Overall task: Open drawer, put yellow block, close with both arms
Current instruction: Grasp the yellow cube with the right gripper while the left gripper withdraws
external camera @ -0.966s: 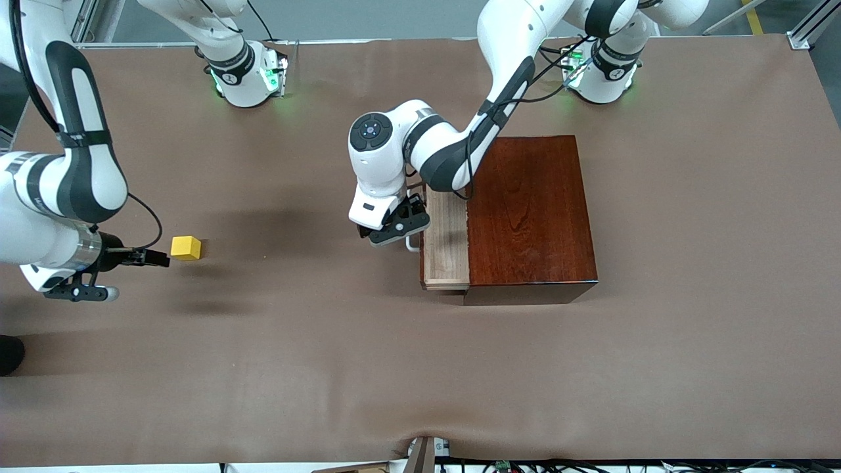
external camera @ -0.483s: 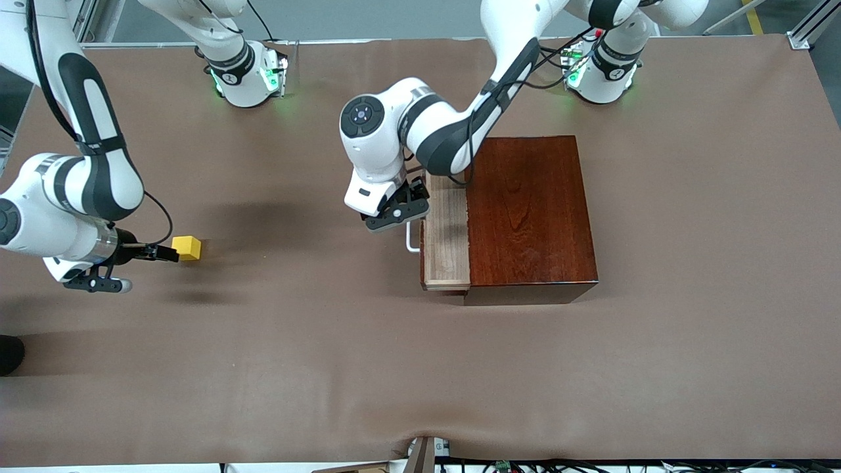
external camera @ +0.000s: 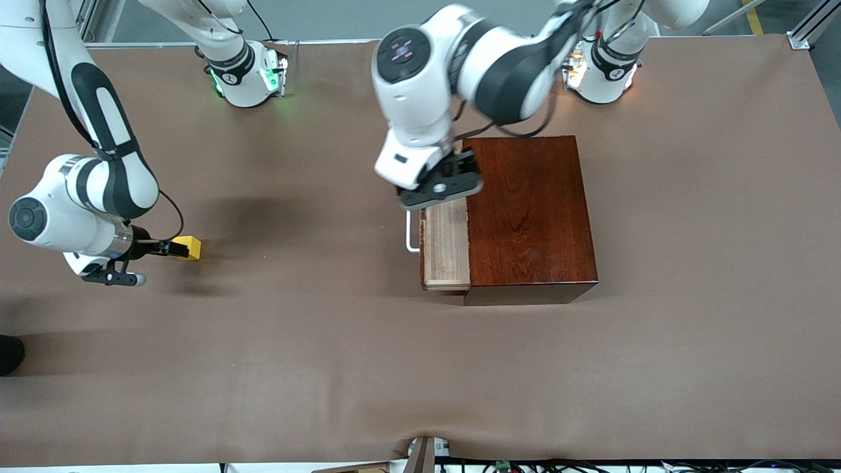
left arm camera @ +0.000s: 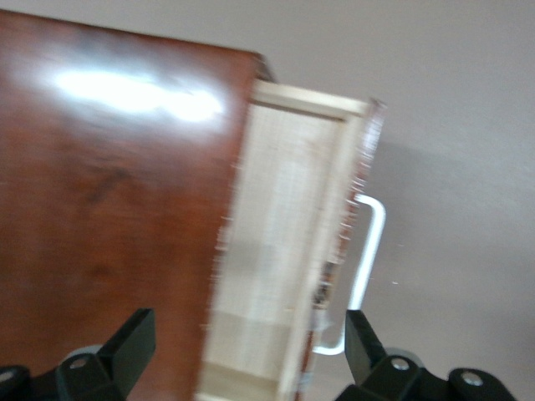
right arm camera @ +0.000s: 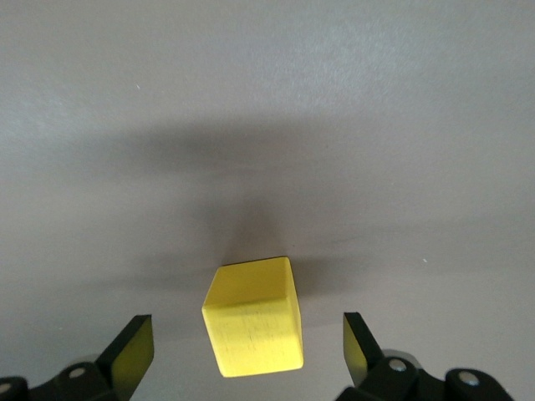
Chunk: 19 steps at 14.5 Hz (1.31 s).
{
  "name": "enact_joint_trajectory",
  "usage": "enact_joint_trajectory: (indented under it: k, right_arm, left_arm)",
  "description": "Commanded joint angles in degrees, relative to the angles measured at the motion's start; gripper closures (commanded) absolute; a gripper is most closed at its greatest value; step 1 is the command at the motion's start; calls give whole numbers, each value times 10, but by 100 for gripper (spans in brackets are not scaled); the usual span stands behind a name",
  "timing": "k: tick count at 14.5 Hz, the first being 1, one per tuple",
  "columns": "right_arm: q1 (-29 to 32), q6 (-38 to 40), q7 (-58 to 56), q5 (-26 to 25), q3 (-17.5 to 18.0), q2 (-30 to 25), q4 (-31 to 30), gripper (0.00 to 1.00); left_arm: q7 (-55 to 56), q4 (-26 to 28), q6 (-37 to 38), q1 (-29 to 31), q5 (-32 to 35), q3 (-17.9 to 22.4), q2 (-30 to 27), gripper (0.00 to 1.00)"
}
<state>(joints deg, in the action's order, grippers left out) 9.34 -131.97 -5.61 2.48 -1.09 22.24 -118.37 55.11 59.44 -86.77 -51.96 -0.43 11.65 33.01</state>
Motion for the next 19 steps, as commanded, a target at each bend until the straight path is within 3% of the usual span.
enact_joint_trajectory:
  k: [1, 2, 3, 5, 7, 8, 12, 15, 19]
  right_arm:
    - [10, -64, -2, -1, 9, -3, -46, 0]
    - [10, -81, -3, -1, 9, -3, -54, 0]
    - [10, -83, -5, -1, 9, -3, -56, 7]
    - [9, -76, -11, -1, 10, -4, -56, 46]
    - [9, -75, -11, -1, 10, -6, -61, 92]
    - [11, -75, -11, -1, 10, -6, -63, 100]
    - [22, -65, -68, -1, 11, -17, -61, 100]
    - [20, -5, -61, 11, 12, -46, -43, 100]
    - [-9, 172, 36, 27, 15, -75, 48, 100]
  left_arm:
    - [-18, 17, 31, 32, 15, -5, -41, 0]
    - [-30, 17, 44, 41, 15, -4, -46, 0]
    - [-44, 17, 53, 49, 17, -4, -51, 0]
    - [-80, 18, 74, 73, 19, -4, -66, 0]
    - [-143, 32, 87, 101, 24, -4, -91, 0]
    - [-168, 48, 92, 110, 30, -4, -108, 0]
    - [-245, 114, 93, 157, 60, -5, -177, 0]
    - [-313, 152, 93, 207, 60, -6, -217, 0]
    - [-391, 184, 93, 259, 59, -7, -261, 0]
